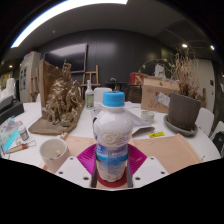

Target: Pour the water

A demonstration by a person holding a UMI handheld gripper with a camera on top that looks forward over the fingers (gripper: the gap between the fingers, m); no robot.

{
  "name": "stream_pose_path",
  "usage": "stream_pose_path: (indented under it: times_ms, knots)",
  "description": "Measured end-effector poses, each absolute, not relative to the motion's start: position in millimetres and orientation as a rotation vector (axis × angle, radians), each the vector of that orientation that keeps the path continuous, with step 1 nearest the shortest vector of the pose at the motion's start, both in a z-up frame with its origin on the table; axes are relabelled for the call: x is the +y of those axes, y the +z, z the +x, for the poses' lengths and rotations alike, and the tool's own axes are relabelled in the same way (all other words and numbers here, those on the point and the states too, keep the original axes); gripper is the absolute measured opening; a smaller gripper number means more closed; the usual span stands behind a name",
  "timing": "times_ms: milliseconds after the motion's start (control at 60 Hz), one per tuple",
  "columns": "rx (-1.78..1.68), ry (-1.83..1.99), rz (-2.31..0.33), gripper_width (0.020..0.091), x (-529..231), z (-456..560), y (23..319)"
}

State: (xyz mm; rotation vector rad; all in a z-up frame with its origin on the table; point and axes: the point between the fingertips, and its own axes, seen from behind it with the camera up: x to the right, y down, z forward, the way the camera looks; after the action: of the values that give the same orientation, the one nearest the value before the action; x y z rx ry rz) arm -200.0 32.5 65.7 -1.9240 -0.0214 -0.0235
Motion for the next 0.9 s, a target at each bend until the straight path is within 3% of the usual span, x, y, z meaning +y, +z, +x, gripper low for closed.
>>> stream_pose_path:
  times_ms: [150, 233, 267, 450, 717, 900]
  knots:
    - [-0.006, -0.017, -1.941, 0.0541, 30.4, -198.5, 65.1]
    - [0.038, -0.004, -1.979, 0.0797, 18.7, -195.8, 69.5]
    - [0.060, -0.007, -1.992, 0.0865, 11.9, -193.5, 74.1]
    - [0.131, -0.052, -2.104, 0.0850, -67.6, -205.7, 112.3]
    - [0.112, -0.109, -2.162, 0.0858, -232.7, -270.1, 192.6]
    - [0.077, -0.122, -2.154, 0.0857, -300.2, -312.1, 221.8]
